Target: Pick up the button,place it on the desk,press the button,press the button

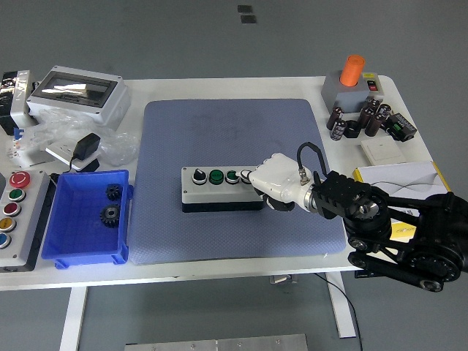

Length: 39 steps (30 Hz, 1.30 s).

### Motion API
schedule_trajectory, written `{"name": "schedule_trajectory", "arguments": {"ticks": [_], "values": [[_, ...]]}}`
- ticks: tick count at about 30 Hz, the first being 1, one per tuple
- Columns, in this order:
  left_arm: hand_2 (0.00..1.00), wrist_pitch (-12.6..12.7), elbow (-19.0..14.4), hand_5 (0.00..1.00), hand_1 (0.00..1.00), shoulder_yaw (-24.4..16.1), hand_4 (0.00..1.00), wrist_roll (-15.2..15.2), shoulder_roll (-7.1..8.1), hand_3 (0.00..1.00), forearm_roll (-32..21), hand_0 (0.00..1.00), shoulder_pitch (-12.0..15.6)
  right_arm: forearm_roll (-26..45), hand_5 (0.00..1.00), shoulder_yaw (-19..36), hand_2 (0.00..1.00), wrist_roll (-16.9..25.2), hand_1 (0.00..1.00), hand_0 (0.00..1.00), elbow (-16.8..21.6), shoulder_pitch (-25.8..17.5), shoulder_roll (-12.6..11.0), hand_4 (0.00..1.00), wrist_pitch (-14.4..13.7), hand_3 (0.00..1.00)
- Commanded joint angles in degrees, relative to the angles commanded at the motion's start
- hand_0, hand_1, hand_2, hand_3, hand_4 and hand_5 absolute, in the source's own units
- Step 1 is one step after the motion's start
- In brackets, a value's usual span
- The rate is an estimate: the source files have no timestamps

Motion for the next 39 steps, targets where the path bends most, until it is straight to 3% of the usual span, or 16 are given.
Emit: {"name": "schedule_trajectory", "arguments": {"ticks": [6, 14, 15, 20, 21, 26, 27, 39], "values": [[0.623, 0.01, 0.0, 0.263, 0.734, 0.02, 0.553, 0.07, -0.08, 0.636, 0.0, 0.732, 0.07, 8.34, 0.002, 6.48, 0.266, 5.47, 0.372, 0.434, 3.49, -1.55, -1.73, 0.072, -6.27, 0.84], [0.623, -0.03, 0.0, 0.264, 0.734, -0.07, 0.553, 0.25, -0.11, 0.636, 0.28, 0.731, 0.15, 18.29, 0.002, 14.16, 0.27, 9.2, 0.369, 0.403, 5.77, -3.86, -2.84, 0.078, -9.69, 0.839], [0.623, -0.03, 0.0, 0.263, 0.734, -0.13, 0.552, 0.26, -0.11, 0.636, 0.37, 0.732, 0.16, 18.68, 0.125, 14.47, 0.254, 9.31, 0.303, 0.286, 5.49, -4.01, -2.64, 0.55, -9.51, 0.803], [0.623, -0.07, 0.0, 0.263, 0.734, -0.18, 0.552, 0.25, -0.11, 0.636, 0.59, 0.732, 0.16, 16.34, 0.125, 15.55, 0.254, 8.97, 0.303, 0.286, 2.14, -4.85, -0.32, 0.55, -9.13, 0.803], [0.621, -0.08, 0.0, 0.264, 0.734, -0.18, 0.555, 0.26, -0.12, 0.634, 0.6, 0.732, 0.16, 15.4, 0.38, 15.74, 0.648, 9.01, 0.582, 0.519, 1.37, -5.03, 0.23, 0.909, -9.53, 0.856], [0.621, -0.08, 0.0, 0.264, 0.734, -0.24, 0.555, 0.31, -0.07, 0.634, 0.68, 0.732, 0.24, 10.21, 0.38, 16.34, 0.648, 8.45, 0.582, 0.519, -1.51, -5.79, 2.92, 0.909, -10.79, 0.856], [0.621, -0.07, 0.0, 0.26, 0.734, -0.25, 0.554, 0.31, -0.05, 0.634, 0.68, 0.732, 0.25, 9.73, 0.499, 16.33, 0.998, 8.3, 0.998, 0.998, -1.72, -5.85, 3.22, 0.998, -10.81, 0.998], [0.62, -0.14, 0.0, 0.255, 0.734, -0.35, 0.552, 0.28, 0.07, 0.634, 0.92, 0.732, 0.18, 11.54, 0.508, 13.73, 0.998, 5.63, 0.998, 0.998, -2.7, -5.71, 4.78, 0.998, -6.8, 0.998]]}}
